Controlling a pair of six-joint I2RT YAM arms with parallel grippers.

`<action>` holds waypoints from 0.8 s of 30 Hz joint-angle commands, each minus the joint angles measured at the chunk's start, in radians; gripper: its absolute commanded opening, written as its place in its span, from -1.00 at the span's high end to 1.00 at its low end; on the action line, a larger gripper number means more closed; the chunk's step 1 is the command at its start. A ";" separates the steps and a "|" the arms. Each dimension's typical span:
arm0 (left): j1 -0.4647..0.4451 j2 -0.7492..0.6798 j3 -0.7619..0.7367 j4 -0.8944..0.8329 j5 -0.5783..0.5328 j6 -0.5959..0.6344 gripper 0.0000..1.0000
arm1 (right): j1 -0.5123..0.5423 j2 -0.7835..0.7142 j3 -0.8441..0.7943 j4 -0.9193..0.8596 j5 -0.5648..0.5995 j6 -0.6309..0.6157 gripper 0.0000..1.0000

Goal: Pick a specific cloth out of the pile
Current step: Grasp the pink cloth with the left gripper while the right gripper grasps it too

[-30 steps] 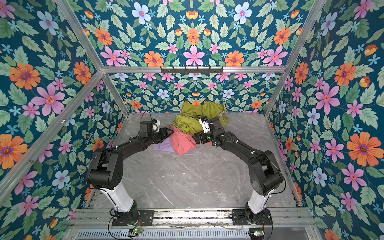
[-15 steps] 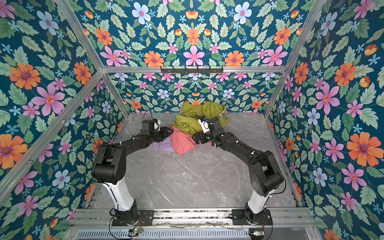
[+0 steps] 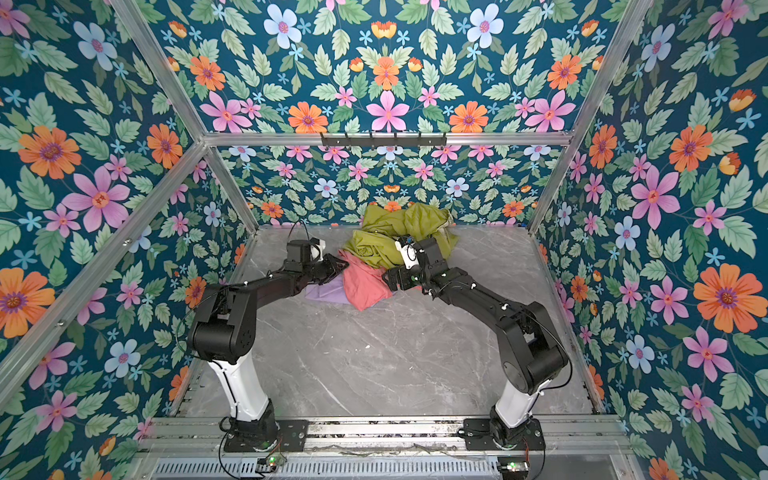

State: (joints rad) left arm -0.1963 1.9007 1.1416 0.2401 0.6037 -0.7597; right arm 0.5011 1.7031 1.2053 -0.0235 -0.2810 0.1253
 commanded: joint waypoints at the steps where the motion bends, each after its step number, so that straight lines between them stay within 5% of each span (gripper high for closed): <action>1: -0.004 -0.014 0.007 0.032 0.026 -0.003 0.68 | 0.001 -0.015 -0.008 0.041 -0.018 0.010 -0.99; 10: -0.037 -0.054 0.030 0.011 0.030 0.019 0.99 | 0.001 -0.034 -0.022 0.064 -0.019 0.000 -0.99; 24: -0.091 -0.094 0.166 -0.115 0.022 0.094 1.00 | 0.000 -0.084 -0.026 0.071 -0.018 -0.019 -0.99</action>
State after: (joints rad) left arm -0.2821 1.8164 1.2835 0.1410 0.6109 -0.6991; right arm 0.5007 1.6241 1.1782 0.0406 -0.2993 0.1196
